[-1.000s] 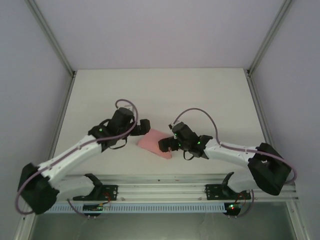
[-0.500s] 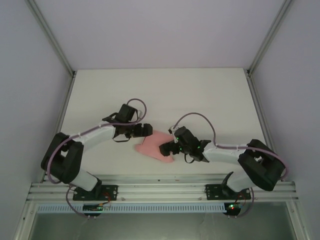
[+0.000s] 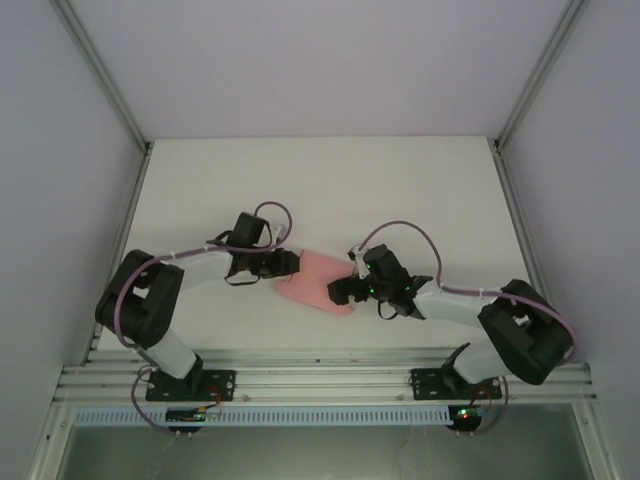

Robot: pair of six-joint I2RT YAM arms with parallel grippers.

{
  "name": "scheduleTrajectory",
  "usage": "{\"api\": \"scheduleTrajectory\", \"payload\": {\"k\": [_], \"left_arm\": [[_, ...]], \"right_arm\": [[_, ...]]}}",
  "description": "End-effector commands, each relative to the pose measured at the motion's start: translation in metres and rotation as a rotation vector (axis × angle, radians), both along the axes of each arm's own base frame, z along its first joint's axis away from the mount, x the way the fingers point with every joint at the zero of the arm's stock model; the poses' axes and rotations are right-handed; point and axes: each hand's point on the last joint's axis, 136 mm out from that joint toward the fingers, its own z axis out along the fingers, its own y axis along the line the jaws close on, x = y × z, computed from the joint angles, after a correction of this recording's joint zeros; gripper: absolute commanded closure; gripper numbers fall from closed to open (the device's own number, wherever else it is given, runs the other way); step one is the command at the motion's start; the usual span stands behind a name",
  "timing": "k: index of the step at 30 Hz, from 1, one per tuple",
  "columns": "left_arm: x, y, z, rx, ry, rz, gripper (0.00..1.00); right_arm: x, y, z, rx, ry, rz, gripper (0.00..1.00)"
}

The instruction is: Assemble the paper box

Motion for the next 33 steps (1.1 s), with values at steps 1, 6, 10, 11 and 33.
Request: {"api": "scheduleTrajectory", "payload": {"k": [1, 6, 10, 11, 33], "left_arm": [[-0.002, 0.003, -0.013, -0.023, 0.031, 0.010, 0.74], [-0.002, 0.005, -0.015, -0.047, 0.051, 0.051, 0.86], [-0.004, 0.002, -0.010, -0.096, 0.036, 0.070, 0.87], [-0.004, 0.003, -0.010, -0.104, 0.033, 0.075, 0.87], [-0.004, 0.011, -0.003, -0.323, 0.049, 0.089, 0.99]], "right_arm": [[0.000, -0.017, 0.004, -0.018, 0.007, -0.073, 0.01], [0.008, -0.035, 0.029, 0.140, 0.021, -0.304, 0.01], [0.007, -0.047, 0.041, 0.236, 0.046, -0.427, 0.01], [0.006, -0.049, 0.043, 0.246, 0.061, -0.447, 0.01], [0.028, 0.031, 0.034, 0.519, 0.397, -0.249, 0.07]]}}
